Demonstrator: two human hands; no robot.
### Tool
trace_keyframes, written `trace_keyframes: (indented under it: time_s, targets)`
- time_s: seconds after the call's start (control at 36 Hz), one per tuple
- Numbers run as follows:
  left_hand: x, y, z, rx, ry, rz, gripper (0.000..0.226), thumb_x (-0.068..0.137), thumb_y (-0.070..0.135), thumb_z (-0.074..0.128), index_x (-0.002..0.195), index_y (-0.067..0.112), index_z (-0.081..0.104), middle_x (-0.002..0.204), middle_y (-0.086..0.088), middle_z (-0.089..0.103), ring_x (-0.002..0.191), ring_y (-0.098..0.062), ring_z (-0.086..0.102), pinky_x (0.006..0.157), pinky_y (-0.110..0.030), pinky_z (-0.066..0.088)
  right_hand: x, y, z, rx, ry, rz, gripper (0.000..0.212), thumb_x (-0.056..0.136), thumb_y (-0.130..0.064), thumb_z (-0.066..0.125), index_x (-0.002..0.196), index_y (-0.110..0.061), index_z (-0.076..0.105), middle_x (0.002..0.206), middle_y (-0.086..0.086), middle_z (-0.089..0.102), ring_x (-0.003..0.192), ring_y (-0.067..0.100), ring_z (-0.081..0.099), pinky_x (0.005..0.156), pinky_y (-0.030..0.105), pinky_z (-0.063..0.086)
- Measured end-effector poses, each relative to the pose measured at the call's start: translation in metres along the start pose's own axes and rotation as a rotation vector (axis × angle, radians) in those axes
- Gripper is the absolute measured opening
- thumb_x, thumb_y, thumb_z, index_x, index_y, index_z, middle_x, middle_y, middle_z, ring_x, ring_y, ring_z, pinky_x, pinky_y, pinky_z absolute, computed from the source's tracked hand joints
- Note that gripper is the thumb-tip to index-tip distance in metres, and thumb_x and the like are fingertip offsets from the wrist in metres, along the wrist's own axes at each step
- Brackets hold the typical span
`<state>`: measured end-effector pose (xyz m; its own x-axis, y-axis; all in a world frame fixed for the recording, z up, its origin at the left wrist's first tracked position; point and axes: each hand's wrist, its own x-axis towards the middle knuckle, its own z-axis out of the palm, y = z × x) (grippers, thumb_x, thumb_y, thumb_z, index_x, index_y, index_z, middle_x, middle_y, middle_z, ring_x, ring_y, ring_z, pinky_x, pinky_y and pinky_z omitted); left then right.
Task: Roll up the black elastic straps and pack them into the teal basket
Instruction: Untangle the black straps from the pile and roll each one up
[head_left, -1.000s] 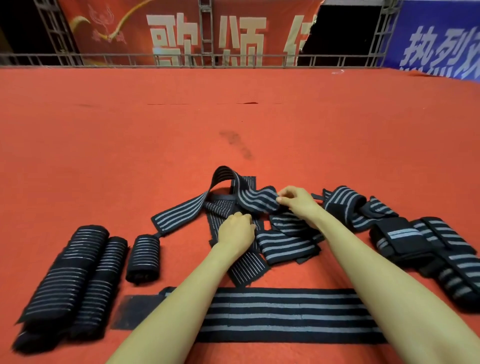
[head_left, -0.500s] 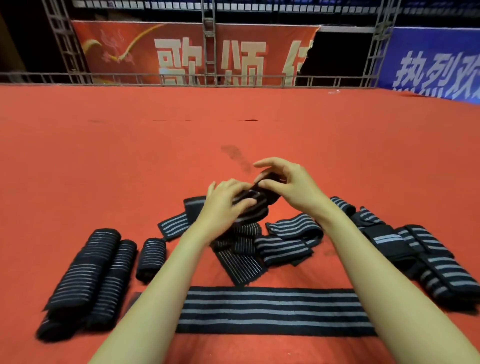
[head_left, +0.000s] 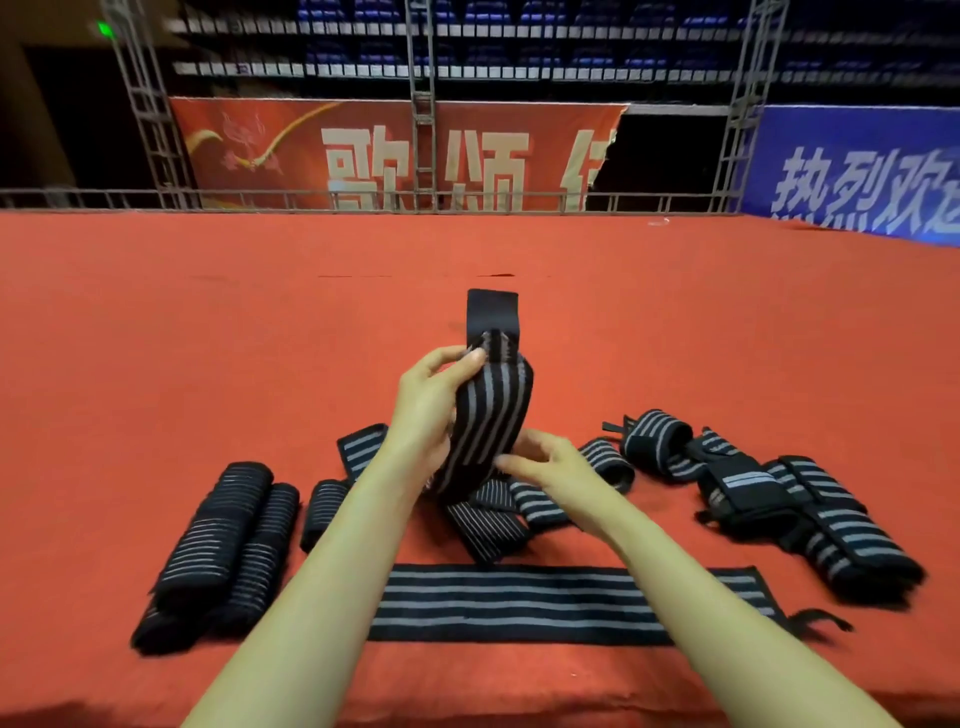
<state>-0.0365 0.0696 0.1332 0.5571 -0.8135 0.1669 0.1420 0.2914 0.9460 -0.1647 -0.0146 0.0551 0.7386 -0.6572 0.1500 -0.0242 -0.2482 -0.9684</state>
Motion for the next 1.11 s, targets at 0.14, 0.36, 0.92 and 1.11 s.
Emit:
trace_keyframes:
  time_s: [0.14, 0.36, 0.92, 1.11]
  targets:
    - [0.005, 0.011, -0.017, 0.191, 0.197, 0.21, 0.011, 0.086, 0.014, 0.066, 0.077, 0.017, 0.06, 0.072, 0.004, 0.061, 0.059, -0.002, 0.055, 0.056, -0.011, 0.043, 0.002, -0.02, -0.014, 0.111, 0.183, -0.056, 0.008, 0.092, -0.007, 0.058, 0.093, -0.015, 0.06, 0.085, -0.007, 0.064, 0.079, 0.003, 0.058, 0.075, 0.018, 0.046]
    - [-0.009, -0.012, -0.047, 0.405, 0.229, 0.236, 0.021, 0.08, 0.019, 0.072, 0.062, 0.015, 0.061, 0.065, 0.005, 0.058, 0.064, -0.005, 0.048, 0.064, -0.025, 0.037, -0.001, -0.077, -0.053, -0.25, 0.251, -0.301, 0.014, 0.087, -0.01, 0.067, 0.081, -0.022, 0.066, 0.079, -0.005, 0.066, 0.07, -0.002, 0.056, 0.07, 0.012, 0.044]
    - [-0.102, -0.118, -0.104, 0.721, 0.444, 0.0, 0.019, 0.08, 0.006, 0.066, 0.098, 0.009, 0.059, 0.084, -0.007, 0.06, 0.082, -0.022, 0.051, 0.072, -0.03, 0.033, -0.068, 0.044, -0.085, -1.229, -0.018, 0.018, 0.056, 0.076, -0.058, 0.068, 0.115, -0.018, 0.059, 0.103, -0.003, 0.056, 0.101, 0.016, 0.036, 0.087, 0.033, 0.035]
    - [-0.107, -0.119, -0.098, 0.678, 0.429, 0.013, 0.022, 0.082, 0.005, 0.063, 0.101, 0.012, 0.057, 0.087, -0.008, 0.061, 0.084, -0.025, 0.052, 0.073, -0.031, 0.034, -0.077, 0.022, -0.113, -1.265, 0.153, -0.062, 0.041, 0.079, -0.055, 0.066, 0.063, -0.022, 0.048, 0.061, 0.001, 0.051, 0.069, 0.023, 0.049, 0.07, 0.035, 0.036]
